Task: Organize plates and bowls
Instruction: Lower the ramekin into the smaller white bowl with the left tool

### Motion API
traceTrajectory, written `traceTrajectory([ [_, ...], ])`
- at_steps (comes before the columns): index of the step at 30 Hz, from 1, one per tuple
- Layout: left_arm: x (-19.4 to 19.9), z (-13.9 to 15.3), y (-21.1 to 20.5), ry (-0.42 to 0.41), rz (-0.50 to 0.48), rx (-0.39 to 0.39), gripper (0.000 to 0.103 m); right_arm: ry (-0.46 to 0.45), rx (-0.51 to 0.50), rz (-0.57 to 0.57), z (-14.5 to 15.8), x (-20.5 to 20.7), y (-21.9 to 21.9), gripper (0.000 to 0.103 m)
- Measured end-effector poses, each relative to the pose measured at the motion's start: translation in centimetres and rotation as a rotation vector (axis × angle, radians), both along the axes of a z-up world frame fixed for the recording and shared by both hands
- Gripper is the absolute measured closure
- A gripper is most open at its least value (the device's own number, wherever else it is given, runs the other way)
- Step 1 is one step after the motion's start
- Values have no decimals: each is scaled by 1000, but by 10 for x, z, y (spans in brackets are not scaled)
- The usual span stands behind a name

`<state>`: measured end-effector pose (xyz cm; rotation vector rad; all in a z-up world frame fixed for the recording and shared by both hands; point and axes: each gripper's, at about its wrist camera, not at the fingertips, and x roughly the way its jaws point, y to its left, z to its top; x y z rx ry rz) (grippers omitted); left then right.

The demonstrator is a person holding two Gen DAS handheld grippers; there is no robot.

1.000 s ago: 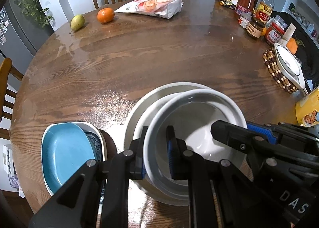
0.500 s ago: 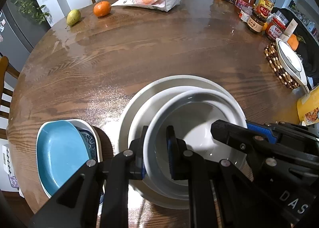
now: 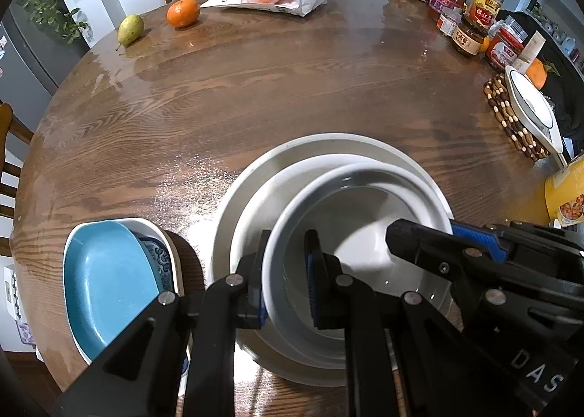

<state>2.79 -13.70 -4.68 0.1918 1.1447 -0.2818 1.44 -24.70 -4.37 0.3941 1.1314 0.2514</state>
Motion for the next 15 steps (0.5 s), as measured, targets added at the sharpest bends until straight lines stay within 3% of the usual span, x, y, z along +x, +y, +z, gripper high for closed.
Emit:
traceTrajectory([
  [15,-5,-2,-6,0,-1,7,90,3,-14,8,0,-3,-2,88],
])
